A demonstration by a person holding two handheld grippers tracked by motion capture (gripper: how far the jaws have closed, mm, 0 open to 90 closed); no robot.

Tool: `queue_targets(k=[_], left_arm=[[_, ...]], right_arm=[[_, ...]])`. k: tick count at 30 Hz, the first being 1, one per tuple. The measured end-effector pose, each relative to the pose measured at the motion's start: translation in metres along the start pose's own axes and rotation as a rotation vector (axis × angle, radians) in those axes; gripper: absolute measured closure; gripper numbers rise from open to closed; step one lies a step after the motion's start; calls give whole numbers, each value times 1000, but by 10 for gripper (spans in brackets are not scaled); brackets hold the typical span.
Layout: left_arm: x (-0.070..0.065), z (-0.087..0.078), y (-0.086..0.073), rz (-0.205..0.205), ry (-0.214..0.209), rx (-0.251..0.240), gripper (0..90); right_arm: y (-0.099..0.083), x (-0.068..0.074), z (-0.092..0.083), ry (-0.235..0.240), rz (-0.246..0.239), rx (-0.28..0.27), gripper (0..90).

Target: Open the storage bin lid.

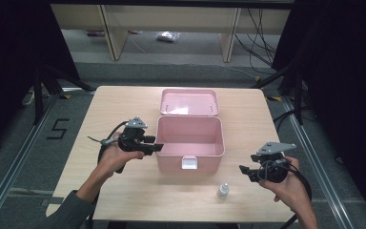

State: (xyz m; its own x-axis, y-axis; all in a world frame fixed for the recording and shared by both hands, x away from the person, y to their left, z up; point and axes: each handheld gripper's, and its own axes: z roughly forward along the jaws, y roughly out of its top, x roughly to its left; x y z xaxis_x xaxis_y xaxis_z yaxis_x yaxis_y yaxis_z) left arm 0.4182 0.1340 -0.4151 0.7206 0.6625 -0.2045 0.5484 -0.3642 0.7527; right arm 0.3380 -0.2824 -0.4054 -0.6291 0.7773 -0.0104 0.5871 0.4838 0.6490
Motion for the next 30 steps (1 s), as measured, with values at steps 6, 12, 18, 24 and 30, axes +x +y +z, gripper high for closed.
queue_targets(k=[6, 12, 18, 24, 30], left_arm=[[-1, 0, 0, 1, 1, -6, 518], [-1, 0, 0, 1, 8, -7, 517], [0, 0, 0, 1, -5, -1, 516], [0, 2, 2, 9, 2, 12, 510], [1, 1, 2, 34, 0, 26, 510]], right_arm=[[-7, 8, 4, 26, 19, 48, 401], [-12, 13, 8, 28, -45, 97, 386], [-16, 18, 8, 49, -74, 126, 365], [-20, 26, 9, 68, -97, 183, 355], [-19, 37, 14, 90, -108, 237, 352]])
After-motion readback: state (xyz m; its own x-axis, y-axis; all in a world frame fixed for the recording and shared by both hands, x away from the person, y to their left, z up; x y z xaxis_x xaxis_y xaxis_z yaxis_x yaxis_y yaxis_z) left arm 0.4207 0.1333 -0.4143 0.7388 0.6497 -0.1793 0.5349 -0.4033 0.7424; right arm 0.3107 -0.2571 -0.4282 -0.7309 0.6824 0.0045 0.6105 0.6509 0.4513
